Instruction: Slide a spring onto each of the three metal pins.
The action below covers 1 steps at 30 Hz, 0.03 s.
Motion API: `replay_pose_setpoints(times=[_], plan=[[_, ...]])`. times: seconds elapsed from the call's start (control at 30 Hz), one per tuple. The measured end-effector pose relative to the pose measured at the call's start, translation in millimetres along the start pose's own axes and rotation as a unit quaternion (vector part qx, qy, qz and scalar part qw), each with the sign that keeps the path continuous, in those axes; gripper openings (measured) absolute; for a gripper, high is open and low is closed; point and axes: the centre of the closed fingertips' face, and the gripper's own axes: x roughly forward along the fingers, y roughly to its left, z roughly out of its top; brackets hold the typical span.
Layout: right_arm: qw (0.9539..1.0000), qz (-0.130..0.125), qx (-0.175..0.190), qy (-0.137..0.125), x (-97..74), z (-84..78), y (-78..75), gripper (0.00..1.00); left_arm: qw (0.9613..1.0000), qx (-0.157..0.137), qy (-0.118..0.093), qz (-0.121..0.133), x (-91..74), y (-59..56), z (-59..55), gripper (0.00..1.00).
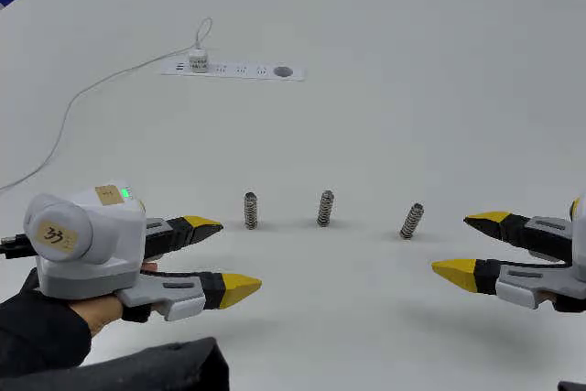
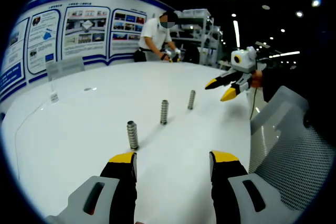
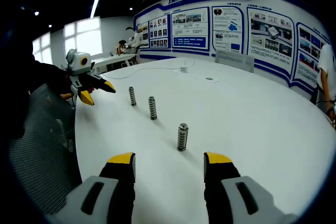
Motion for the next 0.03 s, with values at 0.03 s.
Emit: replay_pose_setpoints(times=[0.03], plan=[[1.0,0.0,0.0,0.001,-0.2,-0.4,0.2,0.54,1.0,-0.001,0.0,0.0,0.0,0.1,0.0,0.57]])
